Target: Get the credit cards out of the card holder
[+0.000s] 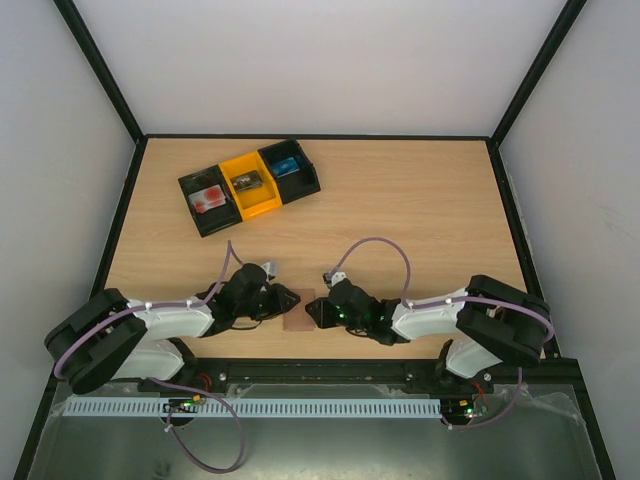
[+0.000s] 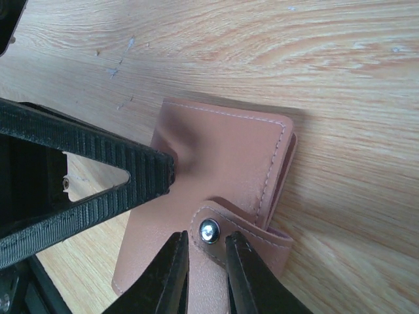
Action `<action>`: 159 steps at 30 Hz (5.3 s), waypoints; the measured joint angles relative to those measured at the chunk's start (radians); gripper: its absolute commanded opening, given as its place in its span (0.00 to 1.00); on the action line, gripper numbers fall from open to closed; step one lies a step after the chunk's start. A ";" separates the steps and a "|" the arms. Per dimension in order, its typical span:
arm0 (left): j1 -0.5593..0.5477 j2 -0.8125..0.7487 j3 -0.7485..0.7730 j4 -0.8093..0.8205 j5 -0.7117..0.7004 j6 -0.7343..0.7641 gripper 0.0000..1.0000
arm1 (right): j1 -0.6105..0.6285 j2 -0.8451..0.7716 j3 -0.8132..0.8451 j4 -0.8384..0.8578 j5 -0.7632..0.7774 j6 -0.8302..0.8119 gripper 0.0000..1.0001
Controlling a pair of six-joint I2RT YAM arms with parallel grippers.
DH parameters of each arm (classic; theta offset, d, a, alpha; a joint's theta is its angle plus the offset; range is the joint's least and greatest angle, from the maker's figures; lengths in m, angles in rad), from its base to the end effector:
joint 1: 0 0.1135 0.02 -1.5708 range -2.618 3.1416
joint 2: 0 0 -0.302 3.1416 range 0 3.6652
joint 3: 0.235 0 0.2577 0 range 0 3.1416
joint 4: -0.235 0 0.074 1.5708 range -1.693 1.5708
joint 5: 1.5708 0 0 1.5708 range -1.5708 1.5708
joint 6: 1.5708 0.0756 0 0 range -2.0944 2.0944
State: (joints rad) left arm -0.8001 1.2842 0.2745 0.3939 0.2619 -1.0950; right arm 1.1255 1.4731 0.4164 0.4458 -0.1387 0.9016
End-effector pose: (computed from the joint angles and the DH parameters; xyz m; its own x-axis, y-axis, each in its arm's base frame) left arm 0.1523 -0.1850 0.1380 -0.9312 -0.2735 -0.2410 0.0272 0.6071 -0.7941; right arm 0.1146 0.2644 0.1400 -0.8926 -0.0667 -0.4460 -0.3910 0.6073 0.6917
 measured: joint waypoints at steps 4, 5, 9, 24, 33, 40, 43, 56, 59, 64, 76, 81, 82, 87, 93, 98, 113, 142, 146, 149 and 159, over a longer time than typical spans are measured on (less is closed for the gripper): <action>0.000 0.003 0.000 0.000 0.000 0.000 0.23 | 0.000 0.024 0.018 0.000 0.002 -0.005 0.18; 0.000 0.004 0.000 0.001 0.000 0.000 0.23 | 0.000 0.028 0.019 0.001 0.002 -0.006 0.18; 0.000 0.004 -0.001 0.003 0.000 0.000 0.23 | 0.000 0.033 0.023 0.000 0.002 -0.008 0.18; 0.000 0.020 -0.002 0.019 0.001 -0.001 0.23 | 0.000 0.050 0.041 0.002 0.000 -0.028 0.18; 0.000 0.021 -0.006 0.031 0.001 -0.001 0.23 | 0.000 0.065 0.048 0.013 -0.010 -0.034 0.17; 0.000 0.026 -0.008 0.040 0.003 -0.008 0.23 | 0.000 0.065 0.048 0.020 -0.019 -0.042 0.17; 0.000 0.010 -0.007 0.025 0.003 -0.008 0.23 | 0.000 0.023 0.044 0.000 -0.003 -0.042 0.17; 0.003 -0.111 0.023 -0.130 -0.060 0.032 0.23 | 0.000 -0.062 0.029 -0.059 0.060 -0.034 0.17; 0.003 -0.039 0.023 -0.111 -0.049 0.039 0.23 | 0.000 -0.047 0.026 -0.058 0.058 -0.026 0.17; 0.004 0.024 0.023 -0.042 -0.026 0.041 0.22 | 0.000 -0.021 0.018 -0.050 0.041 -0.018 0.17; 0.003 0.037 0.019 -0.014 -0.024 0.040 0.22 | 0.000 -0.017 0.016 -0.043 0.031 -0.015 0.16; 0.003 0.037 0.019 -0.014 -0.024 0.040 0.22 | 0.000 0.000 0.017 -0.043 0.029 -0.016 0.14; 0.003 0.037 0.019 -0.014 -0.024 0.040 0.22 | 0.000 0.007 0.018 -0.043 0.029 -0.016 0.14; 0.003 0.037 0.019 -0.013 -0.024 0.040 0.22 | 0.000 0.032 0.032 -0.040 0.030 -0.023 0.14; 0.003 0.032 0.016 -0.014 -0.024 0.040 0.22 | 0.000 0.042 0.044 -0.042 0.030 -0.027 0.14; 0.002 0.026 0.013 -0.017 -0.028 0.040 0.22 | 0.000 0.046 0.048 -0.045 0.030 -0.031 0.10; 0.002 0.023 0.011 -0.019 -0.034 0.040 0.22 | 0.000 0.063 0.078 -0.078 0.027 -0.068 0.09; -0.002 -0.621 0.383 -0.706 -0.351 0.203 1.00 | -0.013 -0.863 0.142 -0.664 0.510 -0.131 0.98; -0.002 -0.673 0.403 -0.784 -0.359 0.235 1.00 | -0.013 -0.933 0.141 -0.735 0.544 -0.109 0.98; -0.002 -0.710 0.415 -0.829 -0.365 0.251 1.00 | -0.013 -0.974 0.141 -0.771 0.560 -0.091 0.98; -0.002 -0.824 0.405 -0.840 -0.375 0.278 1.00 | -0.013 -1.052 0.141 -0.837 0.615 -0.059 0.97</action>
State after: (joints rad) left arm -0.8021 0.4599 0.6792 -0.4461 -0.1131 -0.8169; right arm 1.1130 0.4213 0.5571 -0.3908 0.4759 0.8429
